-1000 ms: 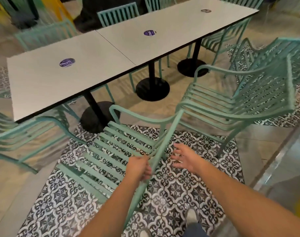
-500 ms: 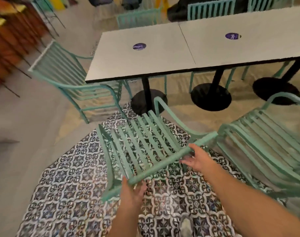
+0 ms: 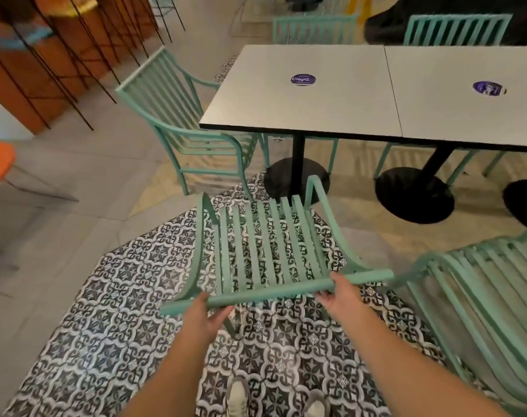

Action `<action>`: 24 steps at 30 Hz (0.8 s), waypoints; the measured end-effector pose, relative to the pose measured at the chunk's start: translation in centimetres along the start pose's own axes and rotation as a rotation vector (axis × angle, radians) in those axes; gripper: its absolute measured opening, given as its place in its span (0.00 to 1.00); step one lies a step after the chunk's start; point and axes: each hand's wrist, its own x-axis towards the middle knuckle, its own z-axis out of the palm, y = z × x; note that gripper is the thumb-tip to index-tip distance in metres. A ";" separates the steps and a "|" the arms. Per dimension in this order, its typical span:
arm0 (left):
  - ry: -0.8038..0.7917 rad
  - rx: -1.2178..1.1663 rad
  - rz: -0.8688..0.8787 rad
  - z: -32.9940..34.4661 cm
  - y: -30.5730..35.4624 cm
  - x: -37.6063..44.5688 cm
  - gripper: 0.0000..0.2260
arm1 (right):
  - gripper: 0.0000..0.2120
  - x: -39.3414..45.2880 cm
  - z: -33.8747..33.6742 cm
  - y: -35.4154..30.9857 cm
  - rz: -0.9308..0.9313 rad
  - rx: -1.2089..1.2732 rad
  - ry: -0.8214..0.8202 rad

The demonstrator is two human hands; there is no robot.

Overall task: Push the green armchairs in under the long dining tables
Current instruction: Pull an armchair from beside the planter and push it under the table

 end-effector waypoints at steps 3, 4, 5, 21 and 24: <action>0.049 0.063 -0.031 -0.2 3.0 1.9 0.05 | 0.19 -0.3 1.9 1.6 -0.005 -0.016 0.017; 0.058 0.108 -0.008 -0.2 3.8 2.5 0.06 | 0.19 -0.6 2.6 2.2 -0.008 -0.011 0.030; 0.033 0.122 0.010 -0.2 4.6 3.0 0.09 | 0.20 -0.5 3.2 2.7 -0.013 0.002 0.046; -0.017 0.306 0.000 -1.1 17.4 7.8 0.15 | 0.20 0.0 9.8 7.1 -0.056 0.163 0.149; 0.023 0.352 -0.027 -1.1 19.6 8.1 0.14 | 0.14 0.4 9.5 6.1 -0.054 0.172 0.171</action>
